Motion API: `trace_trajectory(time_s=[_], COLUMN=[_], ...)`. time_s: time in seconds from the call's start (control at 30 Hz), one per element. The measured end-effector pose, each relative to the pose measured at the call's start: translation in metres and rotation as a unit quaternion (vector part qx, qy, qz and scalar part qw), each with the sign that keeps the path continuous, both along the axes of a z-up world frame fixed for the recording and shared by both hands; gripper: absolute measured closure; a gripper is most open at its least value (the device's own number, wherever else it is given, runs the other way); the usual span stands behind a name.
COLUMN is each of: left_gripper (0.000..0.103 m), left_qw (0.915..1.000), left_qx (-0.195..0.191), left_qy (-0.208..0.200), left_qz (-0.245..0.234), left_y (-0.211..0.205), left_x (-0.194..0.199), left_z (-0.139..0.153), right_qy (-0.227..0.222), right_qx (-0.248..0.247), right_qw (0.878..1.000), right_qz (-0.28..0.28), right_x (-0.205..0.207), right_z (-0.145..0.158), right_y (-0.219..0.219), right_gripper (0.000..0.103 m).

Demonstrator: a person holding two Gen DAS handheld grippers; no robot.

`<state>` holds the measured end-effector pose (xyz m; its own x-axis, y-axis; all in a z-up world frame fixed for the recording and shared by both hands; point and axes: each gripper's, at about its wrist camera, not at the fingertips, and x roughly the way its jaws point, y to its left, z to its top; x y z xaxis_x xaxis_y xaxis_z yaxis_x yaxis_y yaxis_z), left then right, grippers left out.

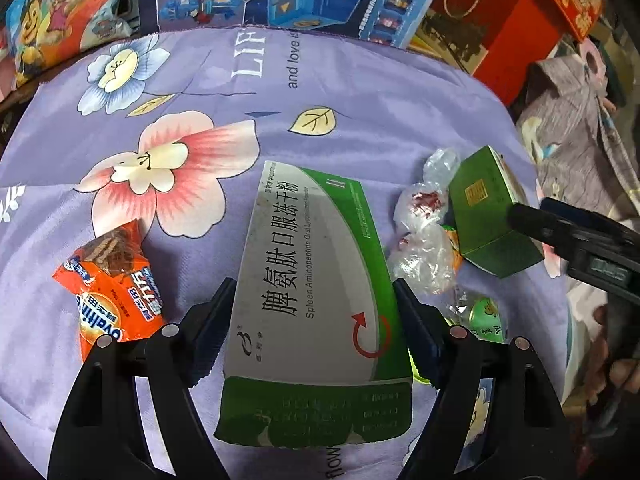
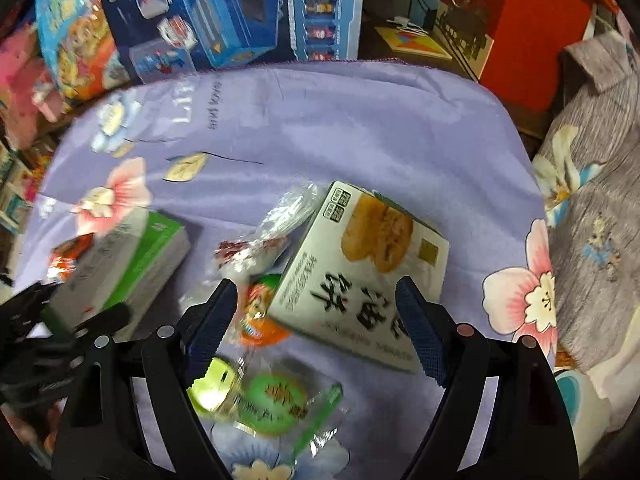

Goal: Collect trash
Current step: 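Grasp white-green medicine box with left tool while right tool grasps green snack box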

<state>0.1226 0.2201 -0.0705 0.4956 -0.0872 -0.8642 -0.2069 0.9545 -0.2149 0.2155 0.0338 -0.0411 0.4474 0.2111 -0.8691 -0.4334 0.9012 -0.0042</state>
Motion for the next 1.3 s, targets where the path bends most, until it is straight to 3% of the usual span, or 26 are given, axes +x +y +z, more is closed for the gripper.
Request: trace_trajectory(time_s=[0.1, 0.4, 0.67, 0.87, 0.97, 1.3], left_gripper=[0.025, 0.025, 0.025, 0.025, 0.025, 0.022], left_qw=[0.9999, 0.9984, 0.9963, 0.9972, 0.9977, 0.9989], left_qx=[-0.001, -0.013, 0.001, 0.011, 0.013, 0.007], left_qy=[-0.010, -0.029, -0.045, -0.016, -0.004, 0.009], left_qz=[-0.009, -0.046, -0.073, -0.072, -0.067, -0.046], left_y=[0.000, -0.028, -0.063, -0.075, -0.073, -0.056], left_x=[-0.002, 0.004, 0.004, 0.000, -0.007, -0.026], left_z=[0.006, 0.017, 0.032, 0.016, 0.008, -0.013], right_qy=[0.007, 0.028, 0.019, 0.010, 0.026, 0.042], right_qx=[-0.020, 0.033, 0.052, 0.043, 0.037, 0.076], right_qw=[1.000, 0.994, 0.991, 0.987, 0.983, 0.987], right_qz=[-0.021, -0.101, -0.125, -0.157, -0.176, -0.138], right_x=[0.004, 0.001, -0.015, -0.029, -0.034, -0.073], right_z=[-0.007, -0.008, -0.007, -0.013, -0.020, -0.017], right_y=[-0.004, -0.093, -0.143, -0.179, -0.195, -0.166], right_gripper=[0.025, 0.017, 0.013, 0.013, 0.013, 0.013])
